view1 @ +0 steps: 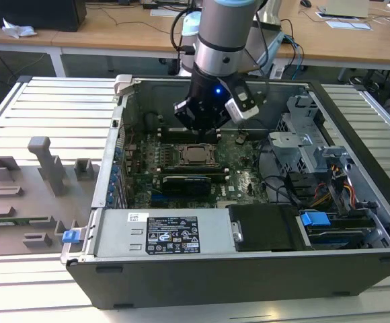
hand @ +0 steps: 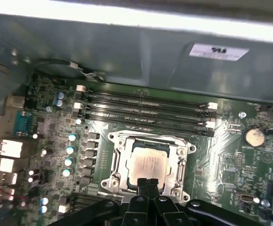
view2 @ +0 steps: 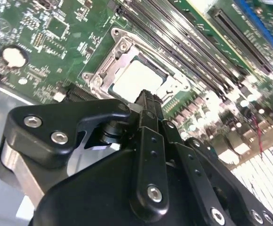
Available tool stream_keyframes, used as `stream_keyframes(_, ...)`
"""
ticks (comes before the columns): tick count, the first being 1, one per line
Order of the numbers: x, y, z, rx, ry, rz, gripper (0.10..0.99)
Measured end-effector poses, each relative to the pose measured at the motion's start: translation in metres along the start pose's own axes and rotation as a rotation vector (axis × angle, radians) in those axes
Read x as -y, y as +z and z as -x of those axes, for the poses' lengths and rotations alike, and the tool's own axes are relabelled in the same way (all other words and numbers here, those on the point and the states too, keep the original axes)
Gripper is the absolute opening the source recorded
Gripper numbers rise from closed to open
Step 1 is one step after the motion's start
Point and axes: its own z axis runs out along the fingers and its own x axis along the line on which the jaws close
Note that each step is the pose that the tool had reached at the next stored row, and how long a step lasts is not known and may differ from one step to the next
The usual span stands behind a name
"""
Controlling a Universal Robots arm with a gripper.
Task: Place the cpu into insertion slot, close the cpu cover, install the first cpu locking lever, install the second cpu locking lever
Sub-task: 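Install the second cpu locking lever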
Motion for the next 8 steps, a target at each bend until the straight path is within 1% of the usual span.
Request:
stream_keyframes(1, -0.0002, -0.0023, -0.0001, 0.0001, 0.000, 0.000, 0.106)
stream_keyframes(2, -0.0002, -0.0028, -0.0002, 0.0001, 0.000, 0.000, 0.106)
stream_keyframes(8, -0.0003, -0.0032, -0.0002, 0.0000, 0.000, 0.000, 0.106)
